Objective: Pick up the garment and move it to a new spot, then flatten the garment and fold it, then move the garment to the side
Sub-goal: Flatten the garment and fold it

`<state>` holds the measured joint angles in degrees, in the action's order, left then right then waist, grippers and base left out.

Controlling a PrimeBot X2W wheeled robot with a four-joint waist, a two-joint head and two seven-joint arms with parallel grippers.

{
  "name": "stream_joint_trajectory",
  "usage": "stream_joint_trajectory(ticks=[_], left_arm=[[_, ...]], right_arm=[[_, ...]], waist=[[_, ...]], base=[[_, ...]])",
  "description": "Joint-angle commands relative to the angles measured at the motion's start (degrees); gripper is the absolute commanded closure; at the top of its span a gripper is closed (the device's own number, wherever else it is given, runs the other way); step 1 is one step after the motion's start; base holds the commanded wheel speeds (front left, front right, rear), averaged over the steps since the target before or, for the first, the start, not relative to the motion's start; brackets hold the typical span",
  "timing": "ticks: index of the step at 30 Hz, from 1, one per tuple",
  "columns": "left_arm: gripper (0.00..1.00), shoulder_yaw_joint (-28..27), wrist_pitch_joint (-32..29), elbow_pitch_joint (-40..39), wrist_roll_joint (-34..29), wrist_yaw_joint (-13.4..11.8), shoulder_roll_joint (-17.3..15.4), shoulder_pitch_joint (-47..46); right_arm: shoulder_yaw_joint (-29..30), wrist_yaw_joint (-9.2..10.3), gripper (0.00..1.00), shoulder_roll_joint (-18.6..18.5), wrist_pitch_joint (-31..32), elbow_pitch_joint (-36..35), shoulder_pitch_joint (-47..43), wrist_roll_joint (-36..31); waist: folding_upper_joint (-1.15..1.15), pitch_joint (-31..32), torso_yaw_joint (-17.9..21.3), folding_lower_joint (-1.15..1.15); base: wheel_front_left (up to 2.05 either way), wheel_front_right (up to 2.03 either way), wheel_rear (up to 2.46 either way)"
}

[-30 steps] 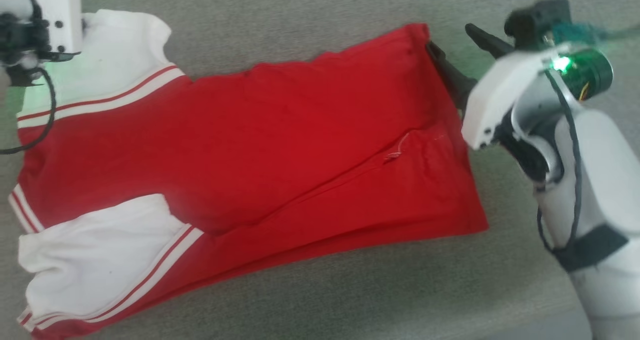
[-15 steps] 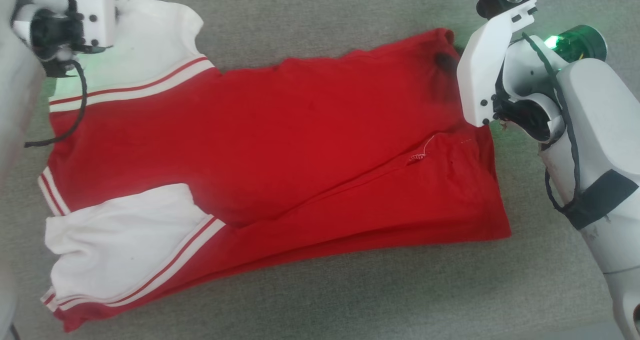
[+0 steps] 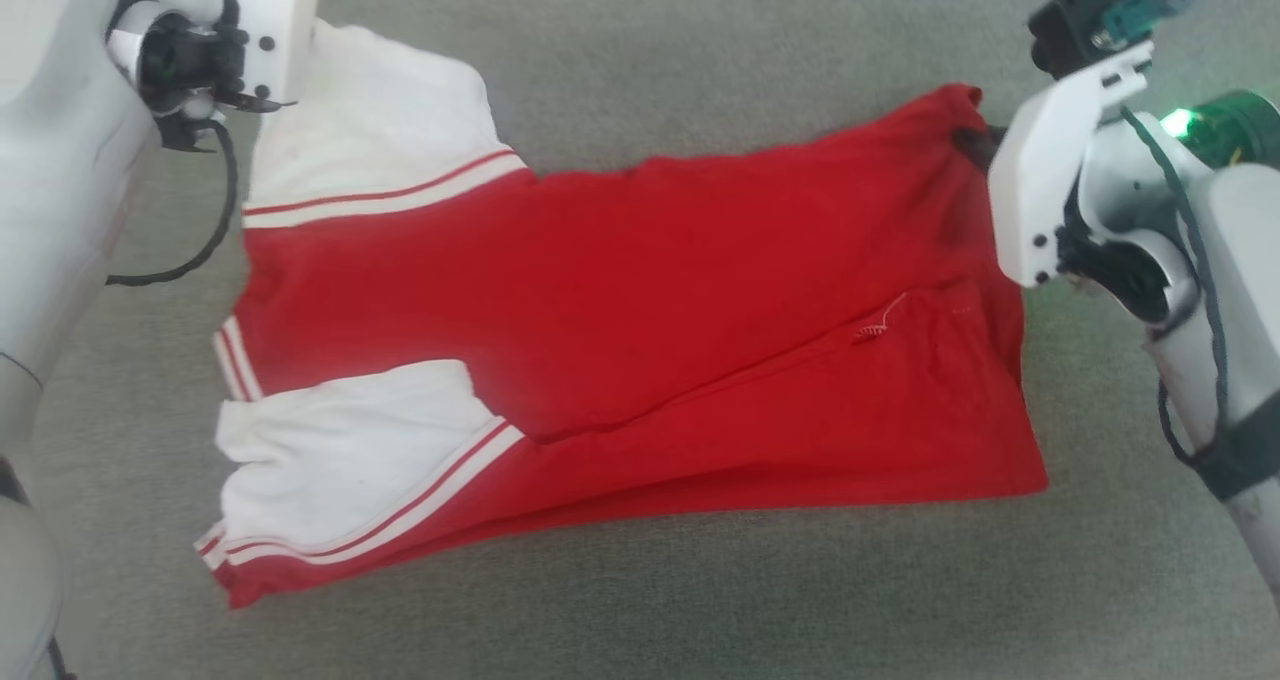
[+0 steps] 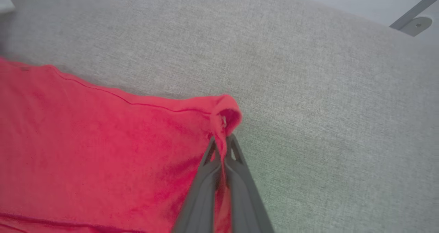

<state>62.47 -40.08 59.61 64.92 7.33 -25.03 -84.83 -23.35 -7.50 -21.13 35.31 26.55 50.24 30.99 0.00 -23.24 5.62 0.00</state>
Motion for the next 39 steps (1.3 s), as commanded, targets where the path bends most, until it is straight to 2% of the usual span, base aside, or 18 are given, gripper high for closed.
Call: stream_joint_trajectory(ticks=[1,7,11,15,24,25,30,32,35,36,37,38,39], left_arm=[[1.0,0.1,-0.7,-0.9,0.7,0.1,-0.1,-0.1],[1.0,1.6,-3.4,-6.2,0.3,-0.8,-1.3,2.4],[1.0,2.2,-5.6,-12.6,1.1,-3.3,-3.1,5.4],[1.0,2.5,-8.0,-22.8,1.8,-7.8,-6.6,10.0],[1.0,3.7,-11.5,-49.6,5.3,-21.1,-17.8,22.9],[1.0,3.7,-11.5,-49.6,5.3,-21.1,-17.8,22.9],[1.0,4.6,-10.1,-54.6,7.1,-25.0,-20.8,30.0],[1.0,5.0,-9.1,-54.3,7.6,-25.1,-21.0,32.0],[1.0,4.2,-6.6,-52.0,8.8,-23.7,-20.2,34.4],[0.86,4.0,-5.7,-50.9,9.1,-23.3,-20.0,35.1],[0.57,3.5,-4.8,-49.6,9.9,-23.5,-19.8,35.8],[0.0,3.1,-4.0,-48.6,10.1,-23.4,-19.5,36.1],[0.0,2.8,-3.3,-47.9,10.2,-23.0,-19.3,36.2]], right_arm=[[0.6,0.01,1.0,-0.8,0.2,-1.1,-1.8,-0.5],[4.3,0.01,1.0,-3.1,2.1,-6.7,-8.1,-0.8],[7.5,0.01,1.0,-4.1,4.4,-11.0,-13.3,-1.2],[11.5,0.01,1.0,-4.2,7.0,-15.2,-19.2,-1.7],[19.1,0.01,1.0,-1.3,12.6,-22.0,-31.2,-2.5],[19.1,0.01,1.0,-1.3,12.6,-22.0,-31.2,-2.5],[20.2,0.01,1.0,0.6,14.7,-22.2,-35.1,-3.0],[19.9,0.01,1.0,1.2,15.2,-21.5,-35.8,-3.0],[19.7,0.01,1.0,2.0,15.0,-19.8,-36.0,-3.1],[19.7,0.01,0.92,2.4,14.8,-19.2,-35.9,-3.2],[19.7,0.01,0.35,2.6,14.7,-18.8,-35.7,-3.3],[19.7,0.0,0.0,2.7,14.4,-18.5,-35.4,-3.3],[19.7,0.01,0.0,3.0,14.3,-18.2,-35.2,-3.0]], waist=[[0.0,2.6,-1.9,0.0],[0.0,6.6,-4.0,0.0],[0.0,9.1,-5.3,0.0],[0.0,11.1,-6.3,0.0],[0.0,12.4,-7.5,0.0],[0.0,12.4,-7.5,0.0],[0.0,12.4,-7.3,0.0],[0.0,12.4,-7.2,0.0],[0.0,12.6,-7.0,0.0],[0.0,12.7,-7.0,0.0],[0.0,13.0,-7.0,0.0],[0.0,13.2,-7.0,0.0],[0.0,13.3,-7.0,0.0]], base=[[0.0,0.0,0.0],[0.0,0.0,0.0],[0.0,0.0,0.0],[0.0,0.0,0.0],[0.0,0.0,0.0],[0.0,0.0,0.0],[0.0,0.0,0.0],[0.0,0.0,0.0],[0.0,0.0,0.0],[0.0,0.0,0.0],[0.0,0.0,0.0],[0.0,0.0,0.0],[0.0,0.0,0.0]])
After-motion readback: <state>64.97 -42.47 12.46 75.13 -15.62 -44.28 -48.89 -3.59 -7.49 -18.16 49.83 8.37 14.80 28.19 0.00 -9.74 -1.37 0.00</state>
